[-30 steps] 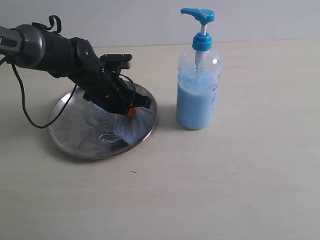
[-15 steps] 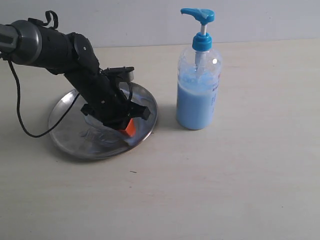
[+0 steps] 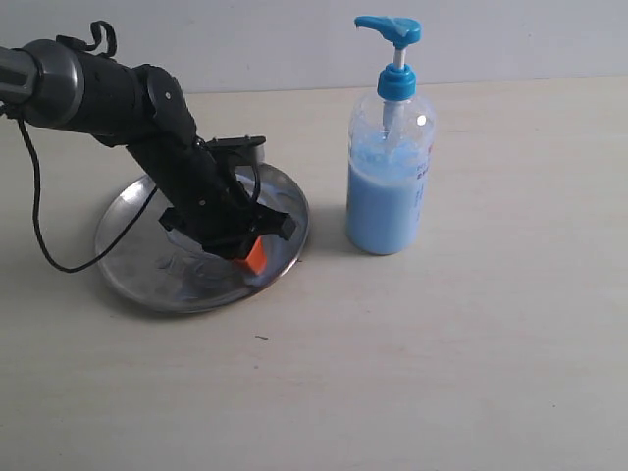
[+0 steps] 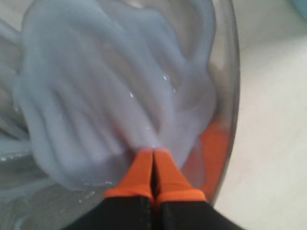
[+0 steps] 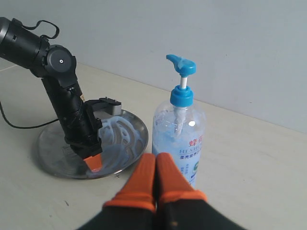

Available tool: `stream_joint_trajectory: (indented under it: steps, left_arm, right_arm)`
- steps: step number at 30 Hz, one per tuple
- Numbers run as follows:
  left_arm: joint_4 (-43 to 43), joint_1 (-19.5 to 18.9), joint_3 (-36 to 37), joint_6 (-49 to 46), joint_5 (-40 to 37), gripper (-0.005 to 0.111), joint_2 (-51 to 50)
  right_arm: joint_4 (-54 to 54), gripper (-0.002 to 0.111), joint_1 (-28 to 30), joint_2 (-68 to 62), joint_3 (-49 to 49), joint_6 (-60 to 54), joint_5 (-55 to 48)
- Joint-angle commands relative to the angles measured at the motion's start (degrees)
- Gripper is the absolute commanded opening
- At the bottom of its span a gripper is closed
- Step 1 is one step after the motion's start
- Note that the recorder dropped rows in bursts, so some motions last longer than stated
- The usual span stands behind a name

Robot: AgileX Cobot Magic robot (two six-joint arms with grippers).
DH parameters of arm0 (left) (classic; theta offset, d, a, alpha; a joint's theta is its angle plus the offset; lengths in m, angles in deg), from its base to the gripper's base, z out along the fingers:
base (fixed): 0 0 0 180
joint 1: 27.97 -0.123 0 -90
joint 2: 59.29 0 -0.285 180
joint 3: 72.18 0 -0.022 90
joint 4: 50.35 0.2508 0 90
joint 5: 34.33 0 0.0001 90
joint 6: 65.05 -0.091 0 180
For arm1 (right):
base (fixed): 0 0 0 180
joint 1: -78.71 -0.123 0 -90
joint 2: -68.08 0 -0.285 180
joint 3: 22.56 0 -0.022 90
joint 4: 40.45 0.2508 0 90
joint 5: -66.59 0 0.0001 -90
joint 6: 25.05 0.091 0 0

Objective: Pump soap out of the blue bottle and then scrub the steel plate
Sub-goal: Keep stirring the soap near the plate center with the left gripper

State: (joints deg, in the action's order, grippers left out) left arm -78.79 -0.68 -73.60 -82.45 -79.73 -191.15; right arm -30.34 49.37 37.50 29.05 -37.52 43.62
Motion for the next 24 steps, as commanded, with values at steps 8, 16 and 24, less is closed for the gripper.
stream_joint_trajectory:
  steps: [8,16,24]
  left_arm:
    - [1.93,0.12,0.49,1.12,11.53,0.0,-0.65]
    - [2.05,0.12,0.49,1.12,13.48,0.0,-0.65]
    - [2.05,0.12,0.49,1.12,9.8,0.0,-0.65]
  right_arm:
    - [0.36,0.0,0.06,0.09,0.28,0.03,0.36]
    - [0.36,0.0,0.06,0.09,0.28,0.03,0.36]
    - [0.36,0.0,0.06,0.09,0.28,0.03,-0.89]
